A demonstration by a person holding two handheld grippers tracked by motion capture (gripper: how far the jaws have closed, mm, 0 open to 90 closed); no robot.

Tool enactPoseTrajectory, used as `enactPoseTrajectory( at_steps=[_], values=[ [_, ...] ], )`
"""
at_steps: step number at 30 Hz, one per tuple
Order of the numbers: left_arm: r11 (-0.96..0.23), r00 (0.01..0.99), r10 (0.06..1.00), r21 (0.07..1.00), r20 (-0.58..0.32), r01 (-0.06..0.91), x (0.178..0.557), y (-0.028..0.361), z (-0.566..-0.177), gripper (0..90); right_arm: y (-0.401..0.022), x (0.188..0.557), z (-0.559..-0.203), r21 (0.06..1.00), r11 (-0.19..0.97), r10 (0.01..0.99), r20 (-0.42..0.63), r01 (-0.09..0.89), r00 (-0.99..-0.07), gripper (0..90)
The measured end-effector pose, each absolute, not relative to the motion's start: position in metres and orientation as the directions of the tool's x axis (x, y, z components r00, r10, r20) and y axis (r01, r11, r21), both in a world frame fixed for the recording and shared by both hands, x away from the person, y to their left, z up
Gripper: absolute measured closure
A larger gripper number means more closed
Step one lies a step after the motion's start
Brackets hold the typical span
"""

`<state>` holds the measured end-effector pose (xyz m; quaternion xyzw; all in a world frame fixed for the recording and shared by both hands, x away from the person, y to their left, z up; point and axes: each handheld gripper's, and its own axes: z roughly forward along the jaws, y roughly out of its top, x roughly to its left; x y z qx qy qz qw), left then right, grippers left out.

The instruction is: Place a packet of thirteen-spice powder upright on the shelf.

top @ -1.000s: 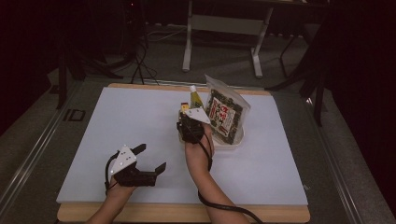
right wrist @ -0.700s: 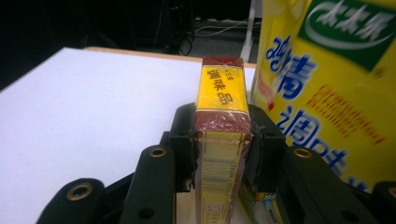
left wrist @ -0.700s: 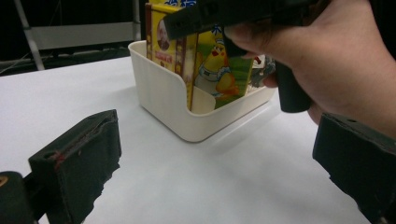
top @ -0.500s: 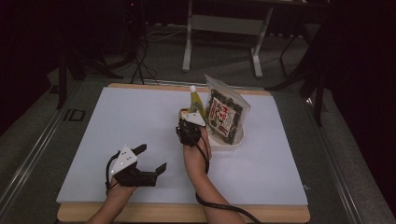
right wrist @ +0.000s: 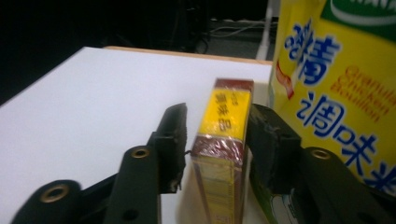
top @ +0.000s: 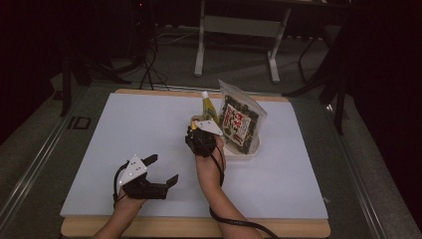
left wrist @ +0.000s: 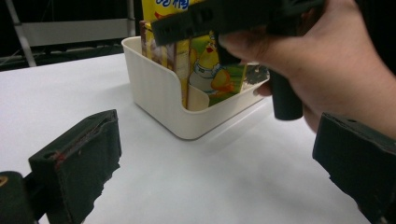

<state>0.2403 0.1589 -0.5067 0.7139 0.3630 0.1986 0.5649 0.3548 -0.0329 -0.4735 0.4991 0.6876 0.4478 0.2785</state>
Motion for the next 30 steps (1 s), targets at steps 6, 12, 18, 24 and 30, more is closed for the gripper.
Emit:
enactPoseTrajectory(
  at_steps=[6,12,18,24,30],
  values=[
    [-0.095,0.658,0.742,0.951,-0.130,0.295,0.240,0.160,-0.506,1.5,-0.040,0.349,-0.456,0.900,0.116,0.902,0.081,0.420,-0.423,45.2],
    [-0.097,0.660,0.740,0.950,-0.131,0.298,0.240,0.159,-0.507,1.5,-0.054,0.344,-0.449,0.902,0.113,0.863,0.118,0.416,-0.490,35.1],
    [-0.097,0.663,0.737,0.949,-0.134,0.299,0.241,0.159,-0.507,1.5,-0.065,0.330,-0.449,0.919,0.134,0.792,0.125,0.370,-0.597,20.4],
    [-0.097,0.668,0.731,0.949,-0.136,0.299,0.240,0.158,-0.507,1.5,-0.074,0.329,-0.451,0.911,0.195,0.747,0.103,0.365,-0.657,13.9],
    [-0.075,0.676,0.721,0.952,-0.154,0.297,0.241,0.158,-0.507,1.5,-0.083,0.324,-0.457,0.905,0.235,0.714,0.087,0.355,-0.695,14.0]
  ],
)
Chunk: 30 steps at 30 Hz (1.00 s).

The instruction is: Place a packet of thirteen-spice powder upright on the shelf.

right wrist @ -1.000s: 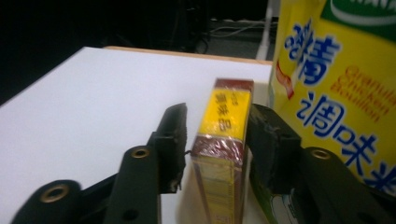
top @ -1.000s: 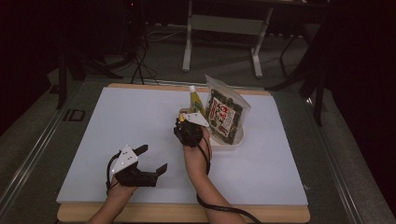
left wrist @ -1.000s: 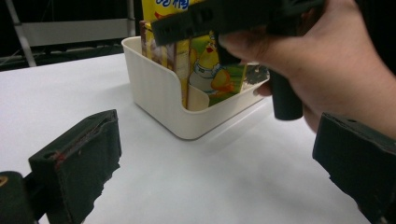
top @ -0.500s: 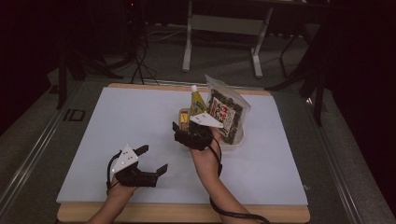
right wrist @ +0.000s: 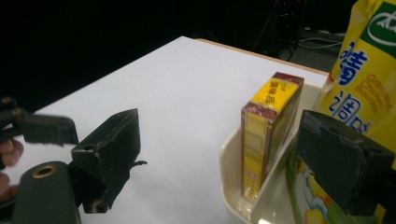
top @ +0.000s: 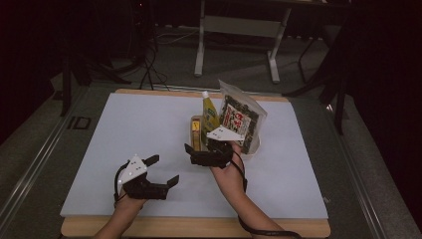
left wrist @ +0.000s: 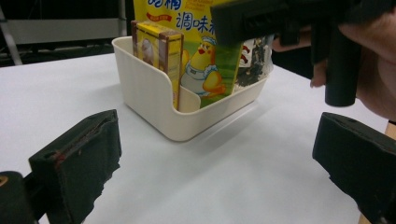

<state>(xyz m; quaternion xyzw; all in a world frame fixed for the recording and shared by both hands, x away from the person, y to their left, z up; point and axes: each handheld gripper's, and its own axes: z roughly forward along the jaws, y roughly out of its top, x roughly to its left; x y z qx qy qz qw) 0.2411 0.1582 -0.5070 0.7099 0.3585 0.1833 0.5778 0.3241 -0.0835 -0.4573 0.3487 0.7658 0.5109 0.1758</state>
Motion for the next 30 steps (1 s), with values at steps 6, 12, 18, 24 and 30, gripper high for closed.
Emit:
enactPoseTrajectory(
  at_steps=[6,12,18,24,30],
  values=[
    [-0.080,0.678,0.719,0.949,-0.157,0.305,0.241,0.159,-0.508,1.5,-0.092,0.316,-0.463,0.898,0.263,0.695,0.078,0.354,-0.715,14.0],
    [-0.081,0.682,0.714,0.948,-0.160,0.307,0.241,0.158,-0.508,1.5,-0.107,0.307,-0.465,0.901,0.260,0.688,0.079,0.347,-0.722,14.1],
    [-0.089,0.684,0.713,0.949,-0.153,0.304,0.240,0.158,-0.508,1.5,-0.125,0.299,-0.468,0.900,0.258,0.687,0.086,0.352,-0.722,14.1],
    [-0.092,0.690,0.708,0.949,-0.150,0.300,0.239,0.157,-0.507,1.5,-0.143,0.291,-0.467,0.902,0.263,0.692,0.072,0.344,-0.719,14.2],
    [-0.092,0.691,0.707,0.949,-0.150,0.301,0.239,0.158,-0.507,1.5,-0.161,0.283,-0.465,0.907,0.272,0.693,0.048,0.323,-0.719,14.2]
  ],
)
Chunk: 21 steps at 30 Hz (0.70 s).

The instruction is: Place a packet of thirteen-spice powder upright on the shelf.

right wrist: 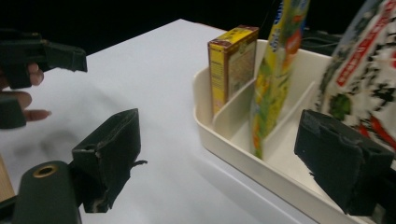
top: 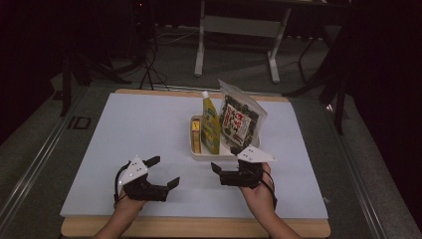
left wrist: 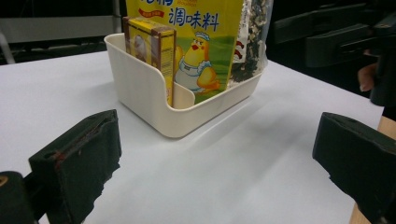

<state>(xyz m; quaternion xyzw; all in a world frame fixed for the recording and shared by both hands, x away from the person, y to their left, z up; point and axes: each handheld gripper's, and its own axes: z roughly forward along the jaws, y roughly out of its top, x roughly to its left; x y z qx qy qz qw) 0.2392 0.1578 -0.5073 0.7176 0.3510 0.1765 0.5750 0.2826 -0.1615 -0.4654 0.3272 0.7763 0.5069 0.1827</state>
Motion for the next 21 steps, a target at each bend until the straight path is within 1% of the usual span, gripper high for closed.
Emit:
enactPoseTrajectory(
  at_steps=[4,5,12,21],
  values=[
    [-0.096,0.692,0.707,0.949,-0.148,0.300,0.239,0.157,-0.508,1.5,-0.168,0.279,-0.465,0.911,0.271,0.696,0.039,0.313,-0.717,14.2],
    [-0.097,0.694,0.705,0.949,-0.148,0.300,0.239,0.157,-0.508,1.5,-0.178,0.273,-0.464,0.909,0.281,0.701,0.025,0.308,-0.713,14.1],
    [-0.102,0.694,0.704,0.947,-0.147,0.305,0.240,0.156,-0.508,1.5,-0.202,0.264,-0.460,0.911,0.280,0.719,0.009,0.303,-0.694,13.9],
    [-0.107,0.700,0.698,0.946,-0.148,0.306,0.239,0.156,-0.509,1.5,-0.221,0.254,-0.461,0.907,0.296,0.730,-0.013,0.299,-0.684,13.7]
  ],
)
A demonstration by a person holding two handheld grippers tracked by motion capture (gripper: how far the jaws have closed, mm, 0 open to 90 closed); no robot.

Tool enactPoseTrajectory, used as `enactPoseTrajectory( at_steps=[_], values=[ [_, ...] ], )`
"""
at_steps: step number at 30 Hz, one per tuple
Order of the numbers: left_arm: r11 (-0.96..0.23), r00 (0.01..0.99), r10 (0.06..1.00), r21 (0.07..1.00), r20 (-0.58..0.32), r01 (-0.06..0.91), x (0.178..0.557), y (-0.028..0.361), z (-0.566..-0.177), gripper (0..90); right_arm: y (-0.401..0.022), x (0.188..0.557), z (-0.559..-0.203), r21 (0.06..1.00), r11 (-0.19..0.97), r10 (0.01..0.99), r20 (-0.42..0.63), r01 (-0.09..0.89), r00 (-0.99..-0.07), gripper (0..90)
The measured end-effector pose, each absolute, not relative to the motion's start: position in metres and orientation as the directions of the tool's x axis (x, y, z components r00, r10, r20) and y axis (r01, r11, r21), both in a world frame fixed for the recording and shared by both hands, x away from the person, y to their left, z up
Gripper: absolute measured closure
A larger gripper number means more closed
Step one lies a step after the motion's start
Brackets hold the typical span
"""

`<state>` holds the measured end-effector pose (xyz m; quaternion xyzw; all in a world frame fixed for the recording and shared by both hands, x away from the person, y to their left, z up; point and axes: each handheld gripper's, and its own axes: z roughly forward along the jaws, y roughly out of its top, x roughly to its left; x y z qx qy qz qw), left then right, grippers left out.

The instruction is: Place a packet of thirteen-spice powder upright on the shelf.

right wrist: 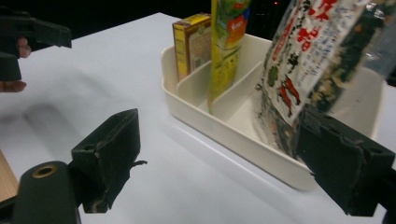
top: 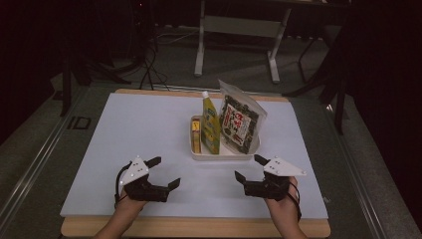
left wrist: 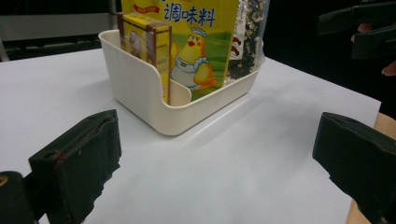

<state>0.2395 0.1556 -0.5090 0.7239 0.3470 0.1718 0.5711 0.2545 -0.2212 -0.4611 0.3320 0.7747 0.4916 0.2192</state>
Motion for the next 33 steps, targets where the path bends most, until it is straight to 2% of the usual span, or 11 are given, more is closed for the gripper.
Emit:
enactPoseTrajectory(
  at_steps=[24,33],
  values=[
    [-0.116,0.732,0.661,0.941,-0.167,0.319,0.240,0.154,-0.513,1.5,-0.267,0.239,-0.469,0.901,0.286,0.737,0.011,0.327,-0.676,13.5],
    [-0.127,0.744,0.649,0.941,-0.160,0.314,0.239,0.153,-0.513,1.5,-0.267,0.239,-0.470,0.899,0.296,0.745,-0.007,0.322,-0.667,13.6]
  ],
)
